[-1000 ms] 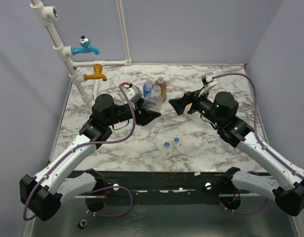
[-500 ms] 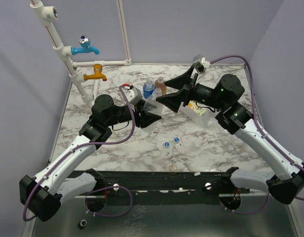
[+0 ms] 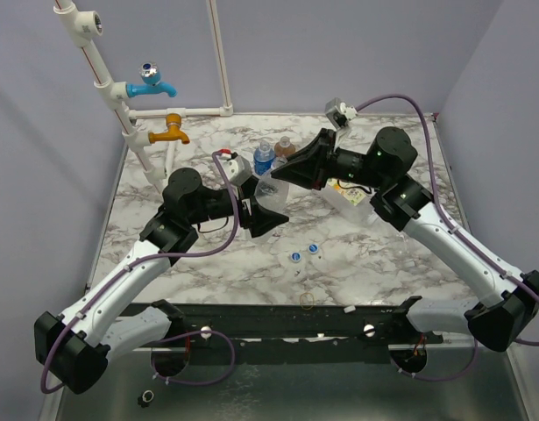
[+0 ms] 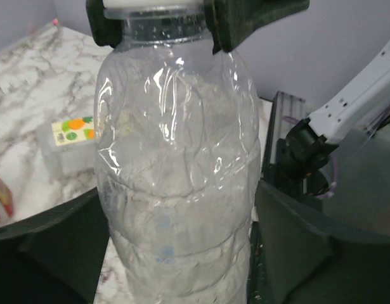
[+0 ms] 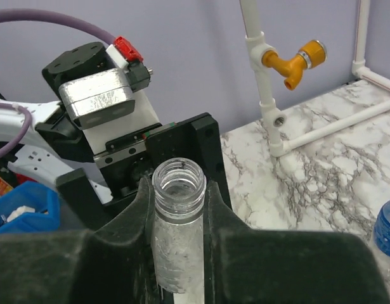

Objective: Unscrew the bottle caps
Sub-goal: Place the plastic bottle at the center of the board.

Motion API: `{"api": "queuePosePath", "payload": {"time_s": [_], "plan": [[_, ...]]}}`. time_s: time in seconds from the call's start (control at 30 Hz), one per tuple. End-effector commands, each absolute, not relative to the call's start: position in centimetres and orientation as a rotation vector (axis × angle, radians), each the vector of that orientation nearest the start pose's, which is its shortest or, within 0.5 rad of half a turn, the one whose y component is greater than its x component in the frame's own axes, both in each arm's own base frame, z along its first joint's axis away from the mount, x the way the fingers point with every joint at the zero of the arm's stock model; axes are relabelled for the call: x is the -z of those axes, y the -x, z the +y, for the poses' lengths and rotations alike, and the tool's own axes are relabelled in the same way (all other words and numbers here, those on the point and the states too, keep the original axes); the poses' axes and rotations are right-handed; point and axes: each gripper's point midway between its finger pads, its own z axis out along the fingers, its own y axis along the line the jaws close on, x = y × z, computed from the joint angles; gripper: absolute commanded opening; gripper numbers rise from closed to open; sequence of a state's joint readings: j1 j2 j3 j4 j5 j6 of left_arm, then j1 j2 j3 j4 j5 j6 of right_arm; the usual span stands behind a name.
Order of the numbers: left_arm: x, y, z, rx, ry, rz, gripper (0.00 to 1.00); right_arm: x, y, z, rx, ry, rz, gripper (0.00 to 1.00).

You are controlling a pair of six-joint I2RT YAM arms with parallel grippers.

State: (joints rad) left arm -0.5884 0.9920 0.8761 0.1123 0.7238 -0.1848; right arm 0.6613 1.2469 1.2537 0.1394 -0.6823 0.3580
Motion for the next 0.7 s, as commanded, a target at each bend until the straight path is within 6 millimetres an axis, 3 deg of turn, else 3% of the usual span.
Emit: {"api": "queuePosePath", "payload": {"time_s": [0.0,0.2,0.33,0.37,0.47,0.67], "plan": [[-32.8,-20.7,-27.6,1.103,-0.876,1.45,0.99,-40.6,-24.7,32.9,-1.221,0.749,1.45,0.05],[-33.0,-22.4,-25.0,0.934,-0.778,1.556,0.99,-38.0,-28.6,30.6,-0.931,0.644,1.52,0.01],[-33.7,-24.6,-22.2,0.776,-0.625,1.628,0.99,-34.4,-30.3,29.4,-0.806,0.606,1.603,0.01],[-34.0,-25.2,-21.6,0.743,-0.591,1.644,0.99,-34.4,-30.6,29.5,-0.803,0.601,1.578,0.01],[-34.8,-26.9,-19.8,0.661,-0.47,1.696,0.99,-32.0,-31.6,29.8,-0.784,0.583,1.599,0.01],[-35.5,-28.0,-18.8,0.661,-0.368,1.734,0.99,-28.1,-33.1,32.0,-0.837,0.594,1.629,0.01]]}}
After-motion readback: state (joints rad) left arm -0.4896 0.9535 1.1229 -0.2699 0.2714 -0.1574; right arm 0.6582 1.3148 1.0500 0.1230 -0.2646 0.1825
